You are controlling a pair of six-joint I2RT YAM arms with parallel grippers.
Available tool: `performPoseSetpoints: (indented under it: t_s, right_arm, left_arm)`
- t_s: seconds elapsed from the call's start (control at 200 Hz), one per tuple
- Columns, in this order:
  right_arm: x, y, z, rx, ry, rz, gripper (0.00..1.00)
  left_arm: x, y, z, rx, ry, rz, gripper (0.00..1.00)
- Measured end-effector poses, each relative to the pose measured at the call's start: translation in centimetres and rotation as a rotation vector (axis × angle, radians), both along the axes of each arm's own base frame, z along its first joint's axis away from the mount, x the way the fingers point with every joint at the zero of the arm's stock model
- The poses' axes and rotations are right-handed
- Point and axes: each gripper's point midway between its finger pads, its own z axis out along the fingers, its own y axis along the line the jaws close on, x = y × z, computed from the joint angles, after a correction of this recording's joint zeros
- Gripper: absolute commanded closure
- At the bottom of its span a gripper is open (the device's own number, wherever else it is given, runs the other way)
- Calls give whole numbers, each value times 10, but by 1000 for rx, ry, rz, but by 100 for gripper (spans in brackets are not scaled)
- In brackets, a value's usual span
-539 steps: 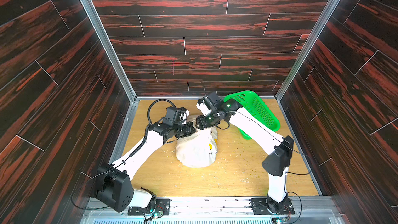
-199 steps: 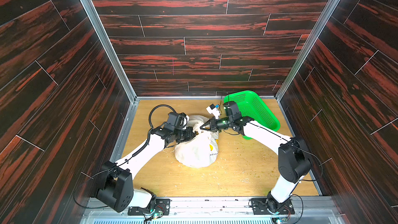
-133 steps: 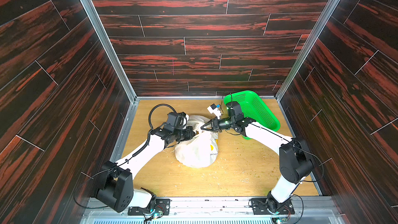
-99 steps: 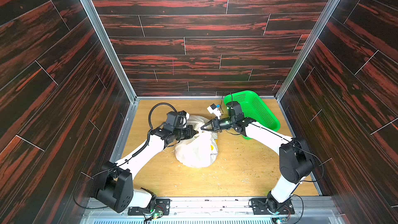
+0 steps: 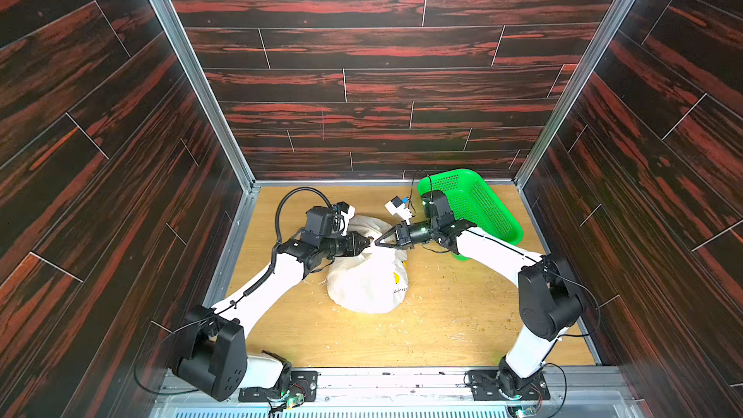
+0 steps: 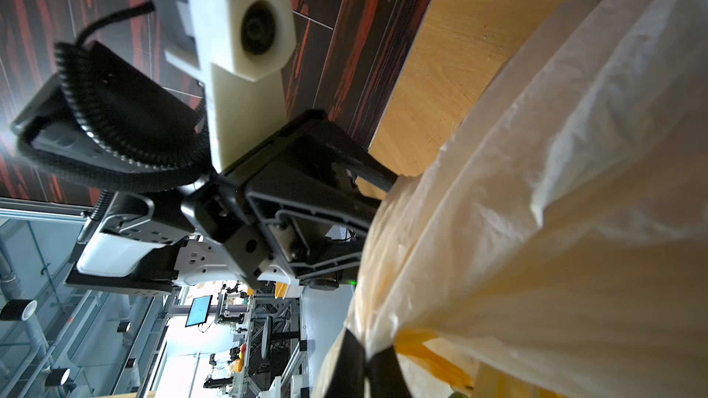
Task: Place the pineapple into a plastic bag & tie a knot
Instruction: Tie the plastic bag at the center of the board.
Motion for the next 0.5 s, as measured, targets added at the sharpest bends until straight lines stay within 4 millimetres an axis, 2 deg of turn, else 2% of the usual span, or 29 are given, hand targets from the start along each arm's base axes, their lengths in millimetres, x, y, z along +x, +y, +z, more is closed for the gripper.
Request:
performPoseSetpoints:
  t_s: [0.135, 0.336, 0.501]
  right_arm:
    - [-2, 0, 0, 6, -9, 13, 100]
    - [-1, 1, -7, 6, -19, 27, 100]
    - [-1, 1, -9, 5, -18, 30, 100]
  left_arm:
    - [0, 7, 0, -62, 29, 9, 65]
    - [5, -9, 21, -289, 120, 56, 66]
    - [-5, -16, 21, -342, 233, 86, 66]
